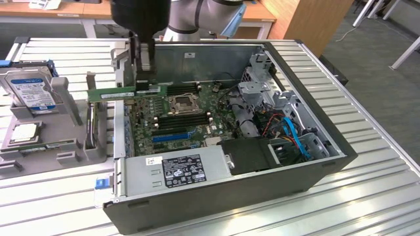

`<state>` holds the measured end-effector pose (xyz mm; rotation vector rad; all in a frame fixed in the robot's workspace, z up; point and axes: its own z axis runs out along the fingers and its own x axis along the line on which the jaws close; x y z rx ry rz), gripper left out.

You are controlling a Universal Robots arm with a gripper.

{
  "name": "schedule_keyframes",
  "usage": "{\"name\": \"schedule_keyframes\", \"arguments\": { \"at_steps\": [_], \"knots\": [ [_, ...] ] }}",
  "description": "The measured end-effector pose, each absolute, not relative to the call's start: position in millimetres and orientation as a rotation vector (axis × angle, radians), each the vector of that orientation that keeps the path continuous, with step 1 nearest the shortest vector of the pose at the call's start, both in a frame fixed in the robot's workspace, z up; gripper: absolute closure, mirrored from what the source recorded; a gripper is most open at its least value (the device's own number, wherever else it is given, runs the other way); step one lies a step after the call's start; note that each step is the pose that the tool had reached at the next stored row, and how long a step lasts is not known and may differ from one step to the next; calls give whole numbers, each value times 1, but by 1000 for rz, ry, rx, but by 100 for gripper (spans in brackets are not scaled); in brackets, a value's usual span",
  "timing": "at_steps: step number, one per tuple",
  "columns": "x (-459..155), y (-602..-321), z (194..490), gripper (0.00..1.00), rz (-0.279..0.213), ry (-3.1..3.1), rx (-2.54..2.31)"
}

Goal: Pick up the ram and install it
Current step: 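Pick up the ram and move it above insertion slot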

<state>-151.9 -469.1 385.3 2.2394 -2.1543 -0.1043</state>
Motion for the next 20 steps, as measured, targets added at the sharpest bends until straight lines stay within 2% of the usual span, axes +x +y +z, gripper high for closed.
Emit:
{"name": "schedule_keyframes", "arguments": {
  "at_steps": [20],
  "knots": [
    [-96,-469,385,88,-108,-2101,2291]
  ]
}}
